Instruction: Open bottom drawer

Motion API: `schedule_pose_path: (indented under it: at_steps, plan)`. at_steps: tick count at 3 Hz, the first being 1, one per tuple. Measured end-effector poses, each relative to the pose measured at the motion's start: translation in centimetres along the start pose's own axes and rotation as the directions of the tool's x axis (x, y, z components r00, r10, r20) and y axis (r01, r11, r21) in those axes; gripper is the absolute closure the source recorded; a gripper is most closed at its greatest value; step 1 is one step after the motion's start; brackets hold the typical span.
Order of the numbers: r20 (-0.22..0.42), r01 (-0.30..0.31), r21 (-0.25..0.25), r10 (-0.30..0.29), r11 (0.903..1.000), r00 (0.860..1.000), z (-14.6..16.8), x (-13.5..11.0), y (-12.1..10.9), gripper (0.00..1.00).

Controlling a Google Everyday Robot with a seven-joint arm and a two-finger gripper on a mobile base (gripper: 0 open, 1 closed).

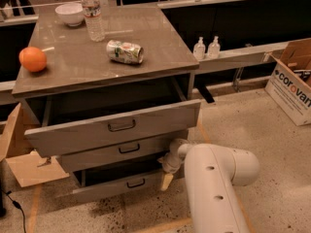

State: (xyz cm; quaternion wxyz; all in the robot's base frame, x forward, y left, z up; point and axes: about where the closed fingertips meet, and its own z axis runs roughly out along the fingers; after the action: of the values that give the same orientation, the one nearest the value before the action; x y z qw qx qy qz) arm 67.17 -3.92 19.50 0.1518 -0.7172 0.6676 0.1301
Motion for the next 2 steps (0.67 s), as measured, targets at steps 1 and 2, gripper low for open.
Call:
schedule_pose_path:
  at_steps: [1, 2]
  plan:
    - [0.013, -0.008, -0.016, 0.008, 0.9998, 1.0, 0.82, 0.09, 0.16, 0.36]
    - [0.015, -0.028, -0.045, 0.029, 0.9986, 0.999, 1.34, 0.65, 1.13, 0.59]
